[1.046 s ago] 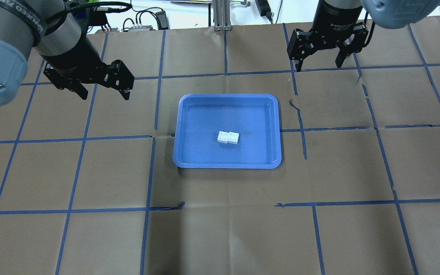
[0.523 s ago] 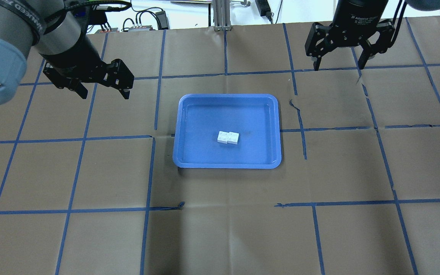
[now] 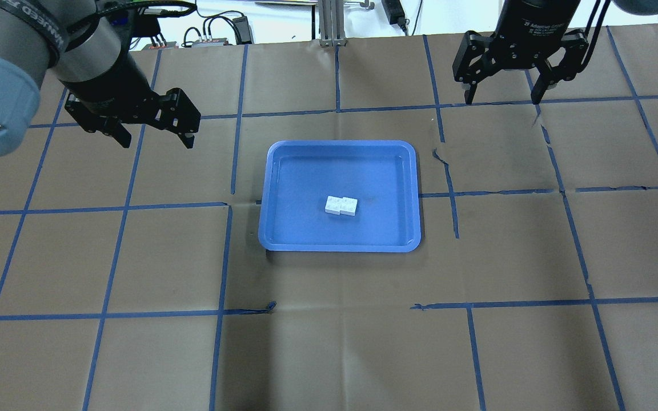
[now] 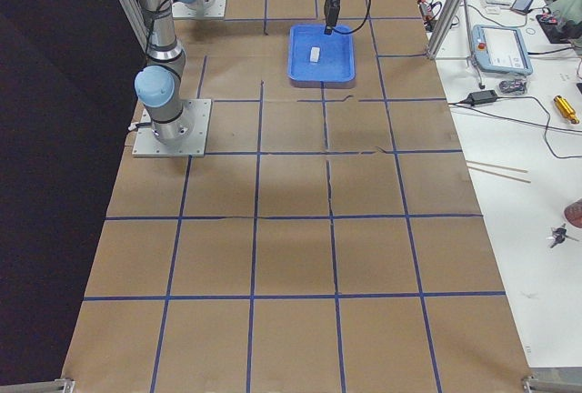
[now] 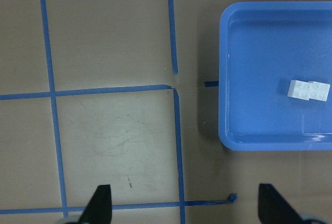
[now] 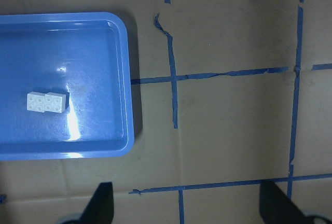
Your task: Assemble white blocks and place on blue tray
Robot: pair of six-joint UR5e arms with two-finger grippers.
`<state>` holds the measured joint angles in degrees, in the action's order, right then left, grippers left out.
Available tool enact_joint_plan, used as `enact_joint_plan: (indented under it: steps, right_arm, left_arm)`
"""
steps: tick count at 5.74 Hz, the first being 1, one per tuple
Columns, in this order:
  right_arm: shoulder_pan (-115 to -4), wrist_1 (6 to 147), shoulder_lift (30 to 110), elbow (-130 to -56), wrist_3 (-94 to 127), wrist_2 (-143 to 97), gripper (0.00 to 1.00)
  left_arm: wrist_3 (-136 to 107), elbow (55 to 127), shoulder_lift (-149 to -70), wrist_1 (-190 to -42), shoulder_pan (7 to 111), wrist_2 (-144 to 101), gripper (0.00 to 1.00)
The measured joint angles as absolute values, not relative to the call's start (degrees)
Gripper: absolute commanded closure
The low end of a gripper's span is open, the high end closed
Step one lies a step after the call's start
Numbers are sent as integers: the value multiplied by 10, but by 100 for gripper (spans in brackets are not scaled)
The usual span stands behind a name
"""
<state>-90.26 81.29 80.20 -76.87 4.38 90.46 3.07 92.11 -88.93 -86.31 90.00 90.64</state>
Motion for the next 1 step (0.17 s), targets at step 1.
enact_joint_plan:
  steps: [1]
  right_arm:
    - [-903, 813, 802, -769, 44, 905, 0]
  left_arm:
    - [31, 921, -889, -863, 900, 906, 1]
